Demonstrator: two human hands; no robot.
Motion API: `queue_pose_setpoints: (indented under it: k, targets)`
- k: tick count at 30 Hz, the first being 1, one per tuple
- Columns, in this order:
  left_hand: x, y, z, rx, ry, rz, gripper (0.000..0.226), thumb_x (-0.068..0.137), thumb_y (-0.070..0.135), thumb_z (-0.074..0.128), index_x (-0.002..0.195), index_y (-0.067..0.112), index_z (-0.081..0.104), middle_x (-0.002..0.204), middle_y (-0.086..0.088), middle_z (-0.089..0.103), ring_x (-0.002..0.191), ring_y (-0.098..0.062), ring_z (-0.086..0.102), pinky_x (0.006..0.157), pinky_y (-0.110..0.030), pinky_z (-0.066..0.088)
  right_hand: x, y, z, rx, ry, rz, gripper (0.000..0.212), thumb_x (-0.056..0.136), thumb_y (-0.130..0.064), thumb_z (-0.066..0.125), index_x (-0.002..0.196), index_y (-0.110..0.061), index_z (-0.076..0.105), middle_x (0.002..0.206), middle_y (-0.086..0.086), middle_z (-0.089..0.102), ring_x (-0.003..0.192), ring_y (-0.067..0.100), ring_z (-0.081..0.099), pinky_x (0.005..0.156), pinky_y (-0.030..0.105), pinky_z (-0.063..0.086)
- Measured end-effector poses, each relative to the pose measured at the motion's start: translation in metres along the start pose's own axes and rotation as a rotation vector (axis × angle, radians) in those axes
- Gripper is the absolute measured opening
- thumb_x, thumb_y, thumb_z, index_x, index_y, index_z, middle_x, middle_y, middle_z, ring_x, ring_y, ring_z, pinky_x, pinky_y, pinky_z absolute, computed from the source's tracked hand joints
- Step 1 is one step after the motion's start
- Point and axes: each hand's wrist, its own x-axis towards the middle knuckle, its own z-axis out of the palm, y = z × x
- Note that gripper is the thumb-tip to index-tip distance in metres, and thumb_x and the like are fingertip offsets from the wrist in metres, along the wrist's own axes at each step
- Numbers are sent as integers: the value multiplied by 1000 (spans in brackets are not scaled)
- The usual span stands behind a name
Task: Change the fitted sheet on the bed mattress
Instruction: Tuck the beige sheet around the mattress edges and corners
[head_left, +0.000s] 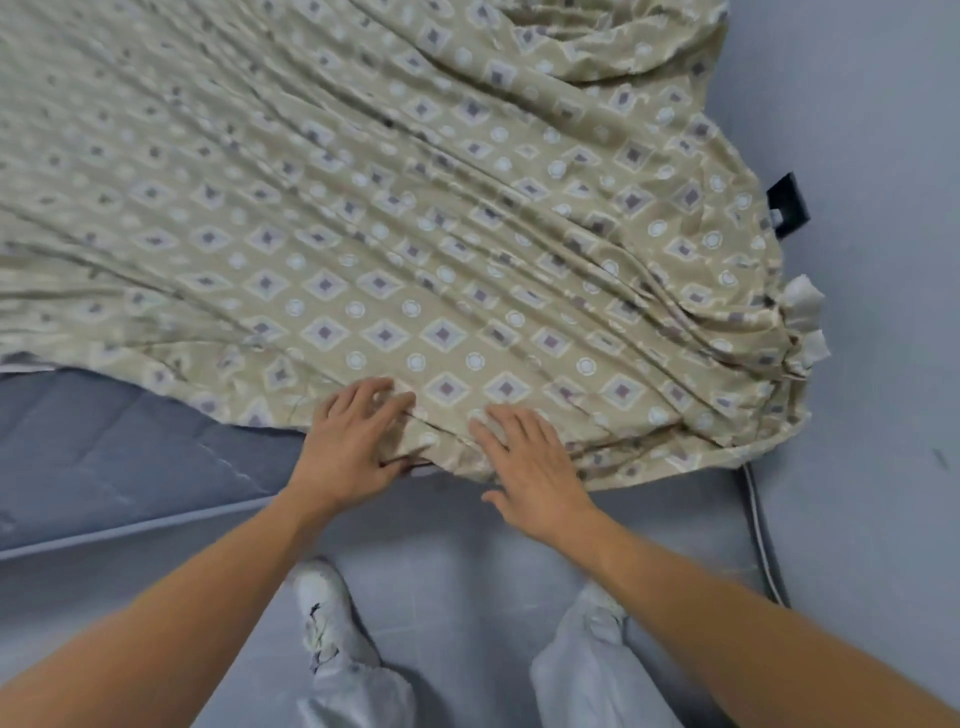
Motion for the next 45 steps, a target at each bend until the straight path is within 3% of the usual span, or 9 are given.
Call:
queue_pose_setpoints:
  k: [9, 13, 16, 21, 25, 29, 33, 38, 45]
  targets:
    - [-21, -171, -11, 44, 98, -95, 56, 72, 5, 69, 126, 18, 60, 134, -10, 52, 118, -37, 50, 86, -46, 43, 91, -138, 28, -4, 191, 127, 44, 89, -27, 73, 130, -18, 59, 127, 8, 52, 111, 32, 50, 95, 45, 45]
    - [-25, -194, -26, 22, 143, -54, 29, 74, -6, 58, 99, 8, 54, 94, -15, 56, 81, -37, 53, 53, -39, 31, 120, -165, 25, 28, 311, 190, 33, 78, 0, 68, 109, -11, 66, 108, 8, 56, 94, 31, 51, 78, 43, 42]
    - [-49, -180, -19, -77, 152, -107, 27, 75, -10, 56, 90, 10, 45, 75, -12, 46, 64, -34, 43, 46, -32, 17, 126, -182, 15, 120, 352, 255, 25, 79, 6, 59, 100, -8, 60, 94, 6, 56, 85, 28, 48, 72, 40, 35]
    - [-142, -177, 14, -51, 100, -78, 40, 60, -13, 69, 88, 10, 53, 75, -10, 47, 63, -30, 41, 47, -38, 31, 67, -200, 41, 142, 71, 165, 28, 83, 8, 63, 107, -6, 62, 80, 6, 56, 70, 31, 53, 62, 34, 28]
    - [-207, -163, 43, -92, -7, -91, 49, 53, -13, 78, 92, 12, 60, 81, -6, 53, 66, -29, 46, 50, -41, 42, 25, -219, 65, 102, -101, 92, 35, 66, 11, 72, 94, -9, 63, 72, -5, 31, 57, 21, 29, 47, 24, 8]
    - [-221, -163, 48, -149, -66, -120, 35, 77, 28, 79, 103, 20, 58, 99, 0, 51, 87, -29, 54, 68, -40, 46, 33, -221, 56, 162, -52, 94, 28, 80, -4, 63, 105, -14, 57, 92, 3, 55, 78, 27, 49, 67, 39, 39]
    - [-221, -189, 25, -131, 12, -82, 54, 87, 68, 60, 124, 29, 55, 115, 4, 49, 107, -21, 47, 88, -39, 41, 67, -239, 34, 155, -140, -13, 44, 86, -36, 59, 127, -21, 50, 117, -2, 50, 104, 22, 47, 85, 41, 43]
    - [-208, -264, -6, -112, 51, -197, 46, 87, 43, 55, 129, 25, 57, 129, 1, 49, 121, -25, 49, 94, -42, 39, 115, -300, 38, 116, -156, -92, 57, 90, -47, 62, 138, -22, 47, 129, 0, 46, 117, 26, 45, 95, 45, 44]
    - [-191, -415, -24, -71, 23, -249, 75, 72, 16, 73, 142, 25, 47, 154, -6, 37, 144, -32, 35, 106, -51, 40, 184, -442, 79, 141, -26, -95, 69, 90, -45, 70, 147, -17, 43, 140, 6, 43, 125, 29, 43, 101, 44, 44]
